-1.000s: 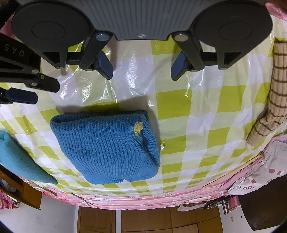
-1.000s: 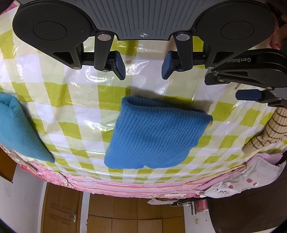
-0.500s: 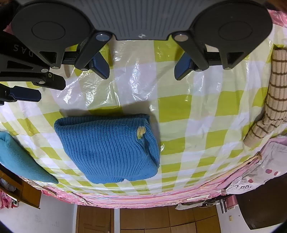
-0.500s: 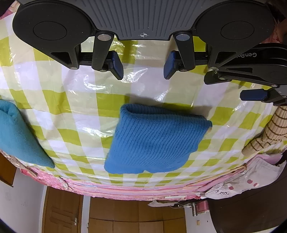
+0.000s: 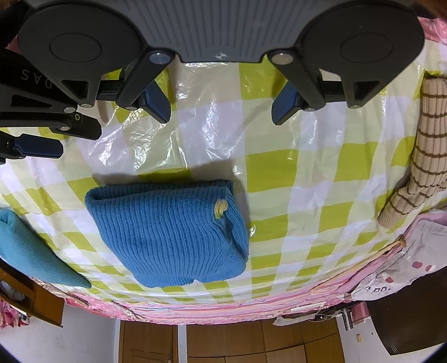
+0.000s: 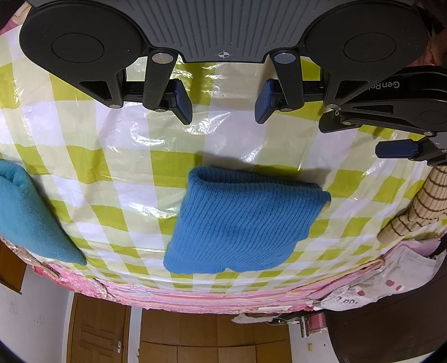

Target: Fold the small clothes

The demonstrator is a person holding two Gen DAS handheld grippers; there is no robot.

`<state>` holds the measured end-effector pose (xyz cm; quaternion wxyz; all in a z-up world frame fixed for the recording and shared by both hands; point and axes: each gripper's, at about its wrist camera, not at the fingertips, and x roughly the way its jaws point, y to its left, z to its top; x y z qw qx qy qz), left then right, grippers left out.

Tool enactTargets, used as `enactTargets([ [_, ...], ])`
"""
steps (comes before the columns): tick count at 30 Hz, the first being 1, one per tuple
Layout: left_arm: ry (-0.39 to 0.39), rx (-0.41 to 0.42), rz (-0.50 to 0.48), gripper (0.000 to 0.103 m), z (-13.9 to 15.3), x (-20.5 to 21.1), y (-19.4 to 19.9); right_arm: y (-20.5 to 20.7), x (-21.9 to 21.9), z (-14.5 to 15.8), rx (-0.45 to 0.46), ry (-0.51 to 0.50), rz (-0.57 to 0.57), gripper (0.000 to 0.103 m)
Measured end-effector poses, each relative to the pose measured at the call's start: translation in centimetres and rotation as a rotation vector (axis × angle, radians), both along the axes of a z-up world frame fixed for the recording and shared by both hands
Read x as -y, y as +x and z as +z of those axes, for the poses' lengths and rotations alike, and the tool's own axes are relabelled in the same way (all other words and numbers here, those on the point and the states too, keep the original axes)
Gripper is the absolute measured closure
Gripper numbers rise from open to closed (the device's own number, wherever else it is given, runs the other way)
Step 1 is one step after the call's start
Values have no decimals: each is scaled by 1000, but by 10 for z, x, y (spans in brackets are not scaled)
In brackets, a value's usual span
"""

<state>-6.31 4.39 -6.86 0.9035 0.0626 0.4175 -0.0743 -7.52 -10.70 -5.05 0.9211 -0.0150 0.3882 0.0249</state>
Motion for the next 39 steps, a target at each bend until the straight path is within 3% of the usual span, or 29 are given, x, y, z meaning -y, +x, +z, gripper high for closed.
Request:
enactTargets([
  [39,0,10,0,20,0,0,-2,0,0,0,1,1,0,54],
])
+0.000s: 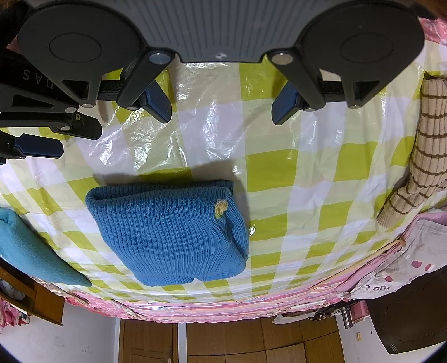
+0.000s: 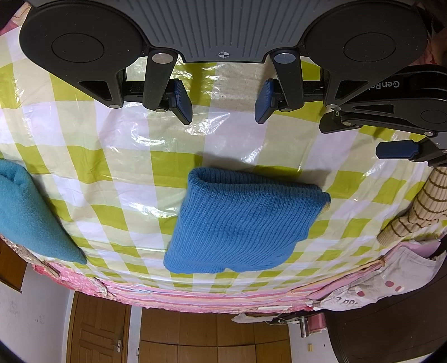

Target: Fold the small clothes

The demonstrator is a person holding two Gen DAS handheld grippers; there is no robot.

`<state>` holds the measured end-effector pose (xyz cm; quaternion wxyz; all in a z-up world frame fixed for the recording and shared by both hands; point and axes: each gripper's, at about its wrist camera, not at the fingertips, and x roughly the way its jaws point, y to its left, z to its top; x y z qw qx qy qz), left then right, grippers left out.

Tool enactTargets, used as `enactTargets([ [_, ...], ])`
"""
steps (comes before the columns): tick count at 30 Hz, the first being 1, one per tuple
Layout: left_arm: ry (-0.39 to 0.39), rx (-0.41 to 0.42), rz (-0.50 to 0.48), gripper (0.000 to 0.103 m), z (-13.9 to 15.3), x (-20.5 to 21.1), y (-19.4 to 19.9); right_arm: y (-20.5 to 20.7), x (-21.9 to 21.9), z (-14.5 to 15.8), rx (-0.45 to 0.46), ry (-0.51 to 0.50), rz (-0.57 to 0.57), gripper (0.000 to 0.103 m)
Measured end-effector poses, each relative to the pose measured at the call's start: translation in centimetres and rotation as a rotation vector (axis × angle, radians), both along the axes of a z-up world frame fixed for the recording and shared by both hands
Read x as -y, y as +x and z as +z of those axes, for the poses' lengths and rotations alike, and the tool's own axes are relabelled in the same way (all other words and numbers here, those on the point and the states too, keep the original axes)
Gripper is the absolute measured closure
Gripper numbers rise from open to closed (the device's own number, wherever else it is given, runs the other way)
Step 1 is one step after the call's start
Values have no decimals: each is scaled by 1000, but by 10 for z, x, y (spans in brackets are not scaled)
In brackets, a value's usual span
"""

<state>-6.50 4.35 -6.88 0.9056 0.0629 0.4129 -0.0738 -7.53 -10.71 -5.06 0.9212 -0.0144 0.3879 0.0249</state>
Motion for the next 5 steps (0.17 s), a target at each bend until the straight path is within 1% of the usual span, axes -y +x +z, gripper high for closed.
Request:
enactTargets([
  [5,-4,-6,3,20,-2,0,1,0,0,0,-2,-1,1,54],
])
